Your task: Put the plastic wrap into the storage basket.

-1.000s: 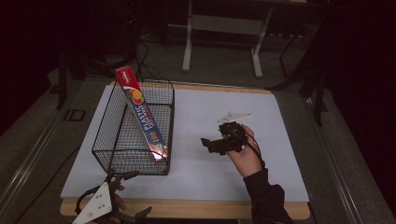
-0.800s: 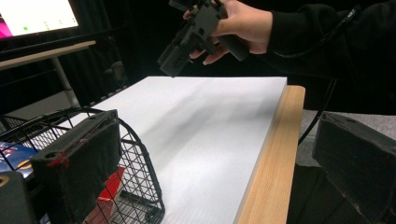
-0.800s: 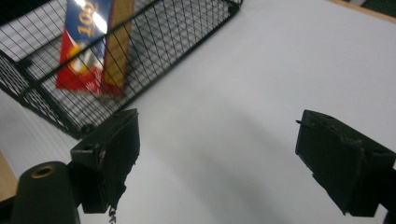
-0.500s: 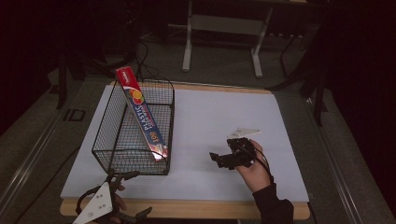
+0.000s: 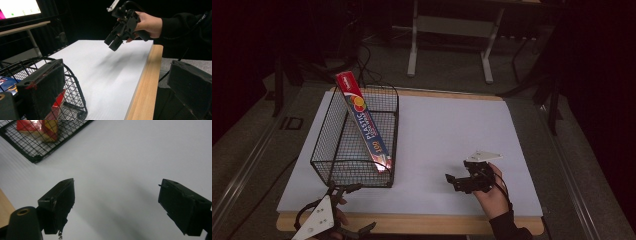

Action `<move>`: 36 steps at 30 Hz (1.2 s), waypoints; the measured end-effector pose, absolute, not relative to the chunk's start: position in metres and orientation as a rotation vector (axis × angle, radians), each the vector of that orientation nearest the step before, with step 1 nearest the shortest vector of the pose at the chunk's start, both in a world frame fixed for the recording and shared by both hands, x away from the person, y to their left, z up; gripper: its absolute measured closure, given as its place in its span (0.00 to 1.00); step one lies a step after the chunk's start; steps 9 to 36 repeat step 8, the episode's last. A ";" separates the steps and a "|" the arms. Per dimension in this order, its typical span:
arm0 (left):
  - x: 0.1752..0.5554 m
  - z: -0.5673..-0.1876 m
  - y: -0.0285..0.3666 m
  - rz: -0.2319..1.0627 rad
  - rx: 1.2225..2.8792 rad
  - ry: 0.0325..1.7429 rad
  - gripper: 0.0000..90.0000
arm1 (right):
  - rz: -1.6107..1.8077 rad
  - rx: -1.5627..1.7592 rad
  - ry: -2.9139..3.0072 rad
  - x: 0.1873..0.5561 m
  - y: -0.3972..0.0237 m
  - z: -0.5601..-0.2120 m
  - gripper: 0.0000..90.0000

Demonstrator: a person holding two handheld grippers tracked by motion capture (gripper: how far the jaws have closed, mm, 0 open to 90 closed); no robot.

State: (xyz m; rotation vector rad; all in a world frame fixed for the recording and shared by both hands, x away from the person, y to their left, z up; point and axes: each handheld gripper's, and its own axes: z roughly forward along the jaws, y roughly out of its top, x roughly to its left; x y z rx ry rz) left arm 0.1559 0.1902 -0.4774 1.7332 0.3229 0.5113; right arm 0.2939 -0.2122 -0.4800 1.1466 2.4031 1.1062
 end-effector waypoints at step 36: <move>0.156 -0.477 0.192 0.514 1.728 0.322 0.02 | 1.095 1.122 2.398 0.296 -0.208 -0.486 0.15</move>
